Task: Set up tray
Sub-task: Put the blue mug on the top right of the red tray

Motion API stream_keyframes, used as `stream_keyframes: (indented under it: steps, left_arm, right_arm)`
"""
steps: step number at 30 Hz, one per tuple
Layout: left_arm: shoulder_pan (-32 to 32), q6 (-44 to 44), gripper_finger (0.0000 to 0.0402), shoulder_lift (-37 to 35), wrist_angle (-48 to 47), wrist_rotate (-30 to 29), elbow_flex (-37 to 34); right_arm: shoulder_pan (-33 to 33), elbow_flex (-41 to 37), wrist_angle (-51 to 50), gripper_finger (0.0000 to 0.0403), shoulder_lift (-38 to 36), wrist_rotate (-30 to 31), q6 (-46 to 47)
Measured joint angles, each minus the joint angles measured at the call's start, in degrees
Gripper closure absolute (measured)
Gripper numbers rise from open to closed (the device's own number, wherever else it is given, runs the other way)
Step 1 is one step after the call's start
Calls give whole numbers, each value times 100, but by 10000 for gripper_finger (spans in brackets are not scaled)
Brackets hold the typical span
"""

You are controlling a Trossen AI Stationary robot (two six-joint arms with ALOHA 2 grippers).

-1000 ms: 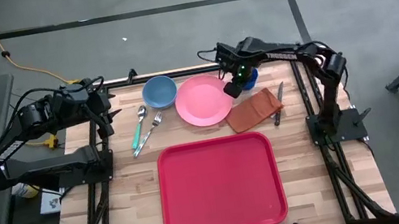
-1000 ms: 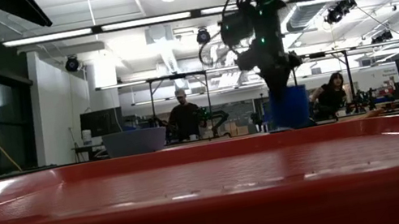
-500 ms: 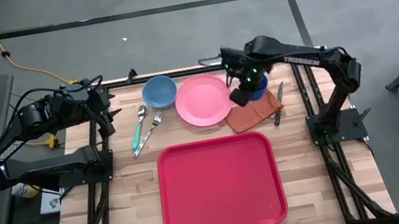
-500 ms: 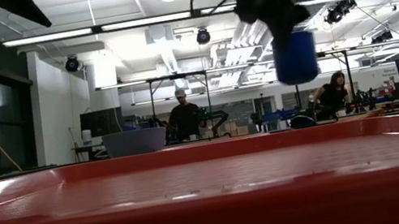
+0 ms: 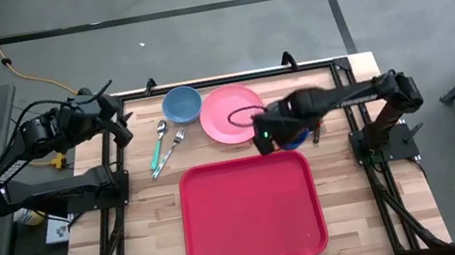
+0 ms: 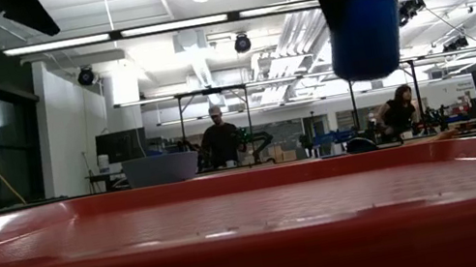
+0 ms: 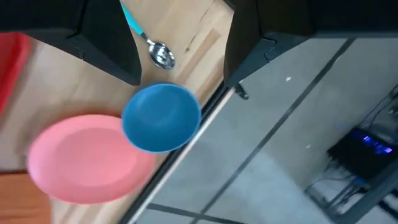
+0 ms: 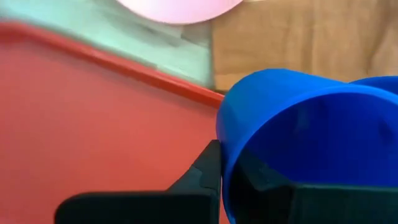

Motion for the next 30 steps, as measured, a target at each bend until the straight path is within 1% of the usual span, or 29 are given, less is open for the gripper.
stream_keyframes:
  steps: [3,7,10,13,17,22,30]
  left_arm:
    - [-1,-62,140,0,-3,-73,0]
    - [-1,25,140,0,-2,-81,0]
    - [-1,49,140,-1,-4,-77,0]
    - [-1,50,140,-2,-2,-79,0]
    - [-1,66,140,0,-2,-126,0]
    - [-1,67,140,0,-2,-134,0]
    - [-1,49,140,-1,-2,-140,0]
  right_arm:
    - [327,-556,753,403,0,61,691]
    - [725,-1315,1483,403,2,-71,1492]
    - [962,-1656,1664,403,7,-300,1952]
    - [1098,-1825,1679,403,7,-344,2234]
    - [1071,-1850,1636,403,7,-310,2270]
    - [783,-1850,1602,403,7,-226,1999]
    - [476,-1850,1628,403,12,-305,1680]
